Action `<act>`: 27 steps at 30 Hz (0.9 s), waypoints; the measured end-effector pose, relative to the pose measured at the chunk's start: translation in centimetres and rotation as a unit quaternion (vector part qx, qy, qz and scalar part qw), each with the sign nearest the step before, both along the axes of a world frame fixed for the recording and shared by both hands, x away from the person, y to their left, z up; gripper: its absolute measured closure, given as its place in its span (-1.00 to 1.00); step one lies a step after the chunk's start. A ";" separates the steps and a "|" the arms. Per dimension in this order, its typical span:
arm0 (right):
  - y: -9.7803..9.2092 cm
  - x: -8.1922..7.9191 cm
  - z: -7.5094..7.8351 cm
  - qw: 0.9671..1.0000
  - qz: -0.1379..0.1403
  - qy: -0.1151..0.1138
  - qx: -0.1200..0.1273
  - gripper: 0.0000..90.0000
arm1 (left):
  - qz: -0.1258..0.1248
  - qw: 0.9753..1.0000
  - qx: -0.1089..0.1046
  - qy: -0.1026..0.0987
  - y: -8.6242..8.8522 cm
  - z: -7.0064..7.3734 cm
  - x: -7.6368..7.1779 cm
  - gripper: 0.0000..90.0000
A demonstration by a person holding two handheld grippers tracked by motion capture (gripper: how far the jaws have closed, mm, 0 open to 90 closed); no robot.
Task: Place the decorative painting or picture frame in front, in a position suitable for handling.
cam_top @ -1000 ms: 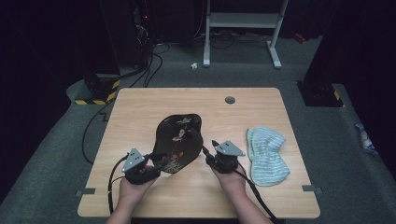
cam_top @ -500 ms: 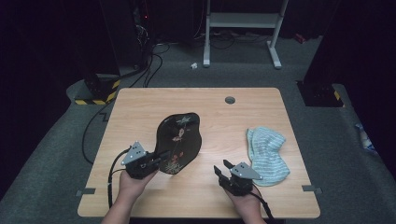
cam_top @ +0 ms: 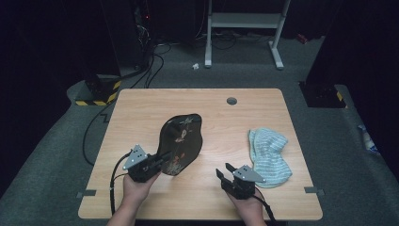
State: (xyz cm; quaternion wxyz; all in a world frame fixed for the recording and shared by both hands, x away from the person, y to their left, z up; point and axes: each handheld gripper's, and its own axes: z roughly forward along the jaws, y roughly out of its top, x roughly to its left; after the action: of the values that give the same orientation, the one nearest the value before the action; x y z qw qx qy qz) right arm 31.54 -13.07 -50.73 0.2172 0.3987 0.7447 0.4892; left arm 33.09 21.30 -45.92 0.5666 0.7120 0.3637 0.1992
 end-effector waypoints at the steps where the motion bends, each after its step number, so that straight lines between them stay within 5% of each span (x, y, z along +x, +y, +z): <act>1: 0.0 0.0 0.0 1.000 0.000 0.000 0.001 0.17 | 0.004 1.000 0.000 -0.001 0.0 0.1 0.0 0.80; 9: 0.0 0.0 0.0 1.000 0.000 0.000 0.003 0.18 | 0.025 0.999 -0.013 -0.019 1.1 0.7 -0.4 0.80; 27: 0.1 -0.2 0.1 1.000 0.000 -0.002 0.000 0.18 | 0.071 0.997 -0.017 -0.012 4.2 -0.4 -2.0 0.79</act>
State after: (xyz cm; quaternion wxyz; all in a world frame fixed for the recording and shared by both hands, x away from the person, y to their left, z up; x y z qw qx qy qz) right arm 31.38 -13.02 -50.64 0.2189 0.3975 0.7441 0.4903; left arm 31.11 25.46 -46.34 0.5672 0.6726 0.4098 0.2410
